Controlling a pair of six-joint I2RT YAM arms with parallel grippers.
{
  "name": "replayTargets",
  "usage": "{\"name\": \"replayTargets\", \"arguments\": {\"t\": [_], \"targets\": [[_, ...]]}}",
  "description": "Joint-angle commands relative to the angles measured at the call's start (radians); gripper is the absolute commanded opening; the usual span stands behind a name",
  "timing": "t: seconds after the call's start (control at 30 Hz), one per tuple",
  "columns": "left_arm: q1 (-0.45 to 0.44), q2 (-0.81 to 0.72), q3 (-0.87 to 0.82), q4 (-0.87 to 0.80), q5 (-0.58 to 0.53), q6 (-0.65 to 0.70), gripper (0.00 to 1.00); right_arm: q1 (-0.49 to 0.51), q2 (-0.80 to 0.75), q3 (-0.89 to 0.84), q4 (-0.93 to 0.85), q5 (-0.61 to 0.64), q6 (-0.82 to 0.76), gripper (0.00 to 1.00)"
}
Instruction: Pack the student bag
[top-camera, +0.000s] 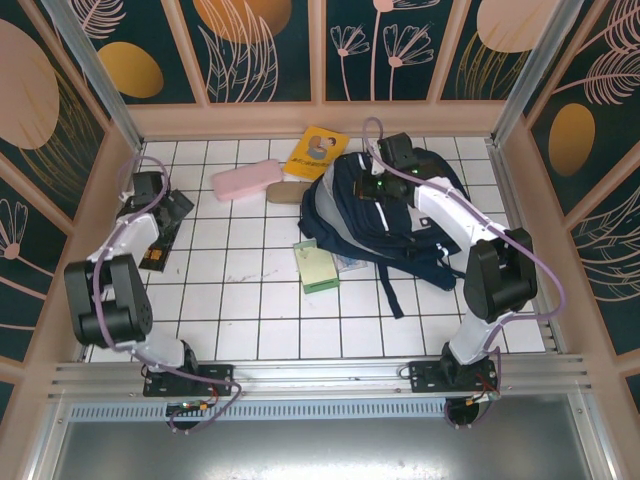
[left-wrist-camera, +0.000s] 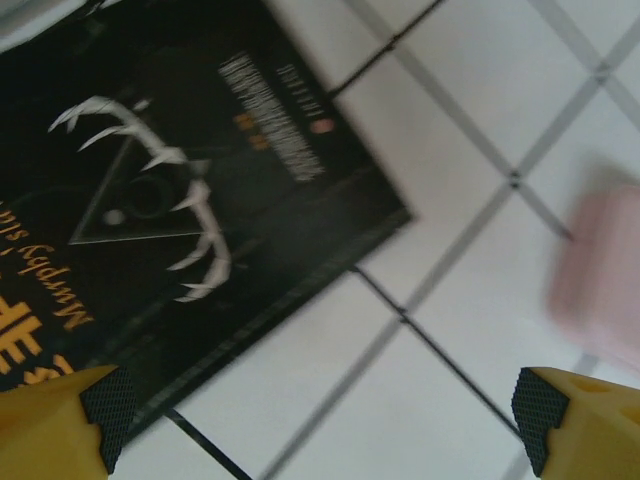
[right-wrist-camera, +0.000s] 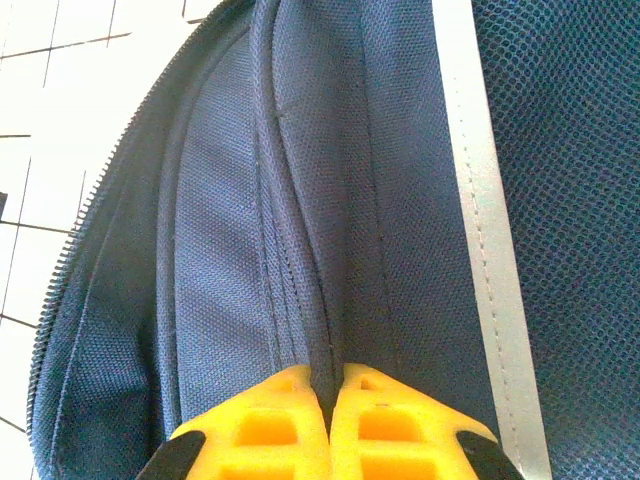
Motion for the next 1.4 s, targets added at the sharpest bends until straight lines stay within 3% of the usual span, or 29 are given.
{"name": "replayTargets", "arguments": {"t": [0.0, 0.27, 0.4, 0.53, 0.7, 0.93, 1.1, 1.23, 1.37], "targets": [[0.055, 0.09, -0.001, 0.041, 0.074, -0.005, 0.98, 0.024, -0.035, -0.011, 0.061, -0.029, 0.019, 0.0], [0.109, 0.186, -0.026, 0.117, 0.242, -0.041, 0.95, 0.029, -0.049, -0.052, 0.077, -0.012, 0.029, 0.0], [0.109, 0.174, -0.122, 0.21, 0.422, -0.129, 0.92, 0.028, -0.044, -0.067, 0.085, -0.011, 0.032, 0.0], [0.086, 0.111, -0.239, 0.294, 0.52, -0.234, 0.9, 0.028, -0.036, -0.064, 0.082, -0.002, 0.023, 0.01], [-0.016, -0.01, -0.349, 0.35, 0.537, -0.349, 0.91, 0.024, -0.01, -0.053, 0.077, 0.006, 0.019, 0.1], [-0.243, -0.105, -0.498, 0.527, 0.493, -0.618, 0.91, 0.022, 0.029, 0.0, 0.062, 0.044, 0.024, 0.37], [-0.412, -0.114, -0.463, 0.569, 0.433, -0.722, 0.92, 0.037, 0.058, 0.06, 0.049, 0.053, 0.026, 0.44], [-0.44, -0.134, -0.414, 0.508, 0.403, -0.695, 0.93, 0.08, 0.095, 0.115, 0.046, 0.033, 0.029, 0.44], [-0.437, -0.19, -0.34, 0.301, 0.301, -0.567, 0.94, 0.132, 0.16, 0.167, 0.058, -0.02, 0.032, 0.45]]}}
